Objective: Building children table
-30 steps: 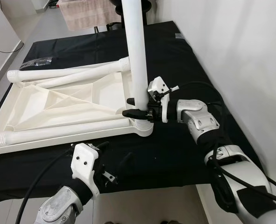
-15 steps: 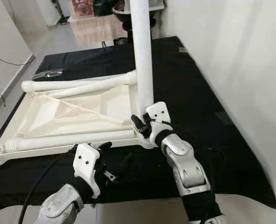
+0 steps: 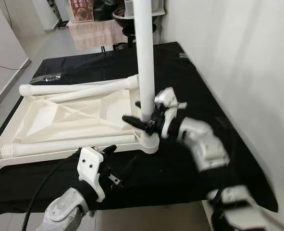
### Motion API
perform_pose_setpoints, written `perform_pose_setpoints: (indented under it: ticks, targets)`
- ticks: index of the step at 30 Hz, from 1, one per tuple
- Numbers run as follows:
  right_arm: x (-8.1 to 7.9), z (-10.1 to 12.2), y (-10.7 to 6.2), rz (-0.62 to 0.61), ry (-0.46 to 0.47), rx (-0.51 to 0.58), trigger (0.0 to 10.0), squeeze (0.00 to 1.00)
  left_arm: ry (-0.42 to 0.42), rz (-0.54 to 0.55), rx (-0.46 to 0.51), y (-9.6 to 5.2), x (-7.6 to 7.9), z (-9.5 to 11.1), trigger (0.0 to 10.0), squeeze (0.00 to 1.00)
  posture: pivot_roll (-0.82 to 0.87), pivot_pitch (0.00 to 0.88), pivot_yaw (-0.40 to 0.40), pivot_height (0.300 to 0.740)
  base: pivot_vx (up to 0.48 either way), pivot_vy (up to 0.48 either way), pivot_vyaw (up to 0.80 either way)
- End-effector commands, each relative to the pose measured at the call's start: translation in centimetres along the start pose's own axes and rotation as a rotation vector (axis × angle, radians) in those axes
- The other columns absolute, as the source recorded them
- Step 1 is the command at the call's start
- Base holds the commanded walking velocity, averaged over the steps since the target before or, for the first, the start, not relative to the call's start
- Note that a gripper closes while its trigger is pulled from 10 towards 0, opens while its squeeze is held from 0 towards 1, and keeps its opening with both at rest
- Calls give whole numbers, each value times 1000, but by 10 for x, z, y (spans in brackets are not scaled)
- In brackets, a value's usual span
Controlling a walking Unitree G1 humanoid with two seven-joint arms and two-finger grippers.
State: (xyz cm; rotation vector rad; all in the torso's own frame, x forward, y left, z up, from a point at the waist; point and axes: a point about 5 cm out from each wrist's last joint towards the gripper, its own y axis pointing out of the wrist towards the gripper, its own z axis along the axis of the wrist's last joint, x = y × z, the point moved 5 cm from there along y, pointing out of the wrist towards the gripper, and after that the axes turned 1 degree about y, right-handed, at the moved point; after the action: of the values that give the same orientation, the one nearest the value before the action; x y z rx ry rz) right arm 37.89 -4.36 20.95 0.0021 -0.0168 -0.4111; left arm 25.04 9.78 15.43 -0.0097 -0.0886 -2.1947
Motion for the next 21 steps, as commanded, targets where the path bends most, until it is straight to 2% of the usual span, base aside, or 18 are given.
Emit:
perform_pose_setpoints:
  ticks: [1, 5, 7, 8, 9, 17, 18, 21]
  targets:
    - [-7, -6, 5, 107, 22, -24, 10000, 0, -22, -15, -4, 1, 2, -4, 10000, 0, -12, 66, 24, 740, 0, 0, 0]
    - [-6, -7, 6, 128, 17, -49, 10000, 0, -23, -17, -4, 2, 2, -4, 10000, 0, -4, 67, 17, 740, 0, 0, 0]
    - [-3, -9, 8, 132, 9, -76, 9647, 0, -25, -18, -3, 2, 3, -4, 10000, 0, 0, 71, 10, 740, 0, 0, 0]
    - [0, -9, 10, 139, 5, -99, 510, 0, -27, -19, -2, 3, 3, -3, 10000, 0, 1, 74, 9, 740, 0, 0, 0]
    - [2, -9, 10, 140, 6, -113, 0, 0, -28, -19, 0, 3, 4, -3, 10000, 0, -1, 74, 4, 740, 0, 0, 0]
    - [9, -6, 7, 127, -3, -103, 0, 0, -32, -17, 4, 5, 3, -4, 10000, 0, -18, 78, 5, 740, 0, 0, 0]
    - [17, -10, 2, 59, -70, -129, 0, 0, -33, -17, 3, 6, 3, -4, 10000, 0, -19, 79, 0, 740, 0, 0, 0]
    - [20, -11, 0, 31, -86, -134, 0, 0, -33, -17, 3, 6, 3, -4, 10000, 0, -23, 88, -5, 740, 0, 0, 0]
